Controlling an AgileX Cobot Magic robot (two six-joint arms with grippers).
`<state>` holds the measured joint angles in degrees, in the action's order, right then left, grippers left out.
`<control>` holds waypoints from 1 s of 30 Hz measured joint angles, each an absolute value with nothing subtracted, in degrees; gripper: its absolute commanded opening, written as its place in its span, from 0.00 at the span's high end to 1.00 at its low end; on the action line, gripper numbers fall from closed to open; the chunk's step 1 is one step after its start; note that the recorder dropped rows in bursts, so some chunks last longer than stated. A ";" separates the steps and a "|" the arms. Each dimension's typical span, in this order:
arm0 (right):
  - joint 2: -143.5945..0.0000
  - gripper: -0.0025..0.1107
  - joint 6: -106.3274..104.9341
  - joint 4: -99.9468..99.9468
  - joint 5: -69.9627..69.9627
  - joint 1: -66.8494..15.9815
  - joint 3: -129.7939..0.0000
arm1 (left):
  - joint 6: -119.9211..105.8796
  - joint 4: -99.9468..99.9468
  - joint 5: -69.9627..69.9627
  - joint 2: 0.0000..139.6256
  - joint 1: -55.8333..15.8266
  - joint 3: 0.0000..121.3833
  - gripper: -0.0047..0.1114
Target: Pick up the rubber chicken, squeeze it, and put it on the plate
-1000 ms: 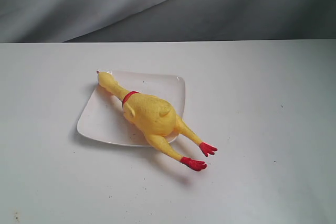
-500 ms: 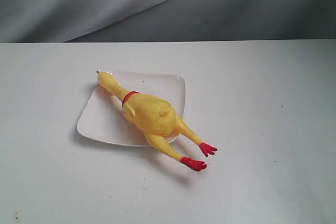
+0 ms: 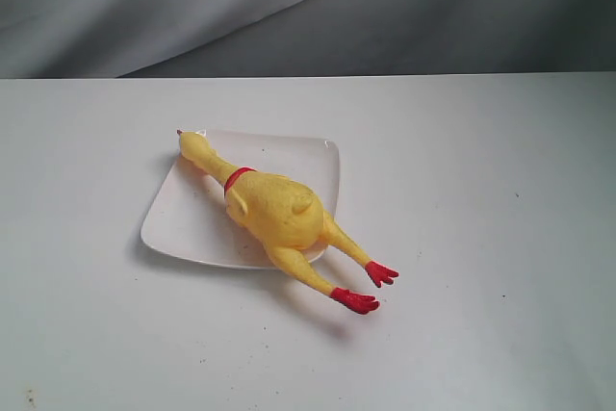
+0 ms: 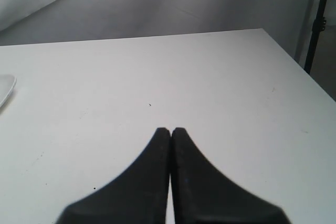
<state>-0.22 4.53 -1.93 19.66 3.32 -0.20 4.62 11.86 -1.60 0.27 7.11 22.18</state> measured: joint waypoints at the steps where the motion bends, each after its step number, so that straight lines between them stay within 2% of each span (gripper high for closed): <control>1: -0.22 0.98 4.53 -1.93 19.66 3.32 -0.20 | 4.51 11.73 -2.70 0.27 7.11 22.18 0.83; 8: -0.22 0.98 4.53 -1.93 19.66 3.32 -0.20 | 3.42 9.47 -8.24 0.13 7.11 17.89 0.83; 20: -0.22 0.98 4.53 -1.93 19.66 3.32 -0.20 | 3.29 1.43 -9.51 0.13 7.11 1.04 0.83; 30: -0.22 0.98 4.53 -1.93 19.66 3.32 -0.20 | 3.19 0.39 -16.00 0.13 7.11 0.28 0.83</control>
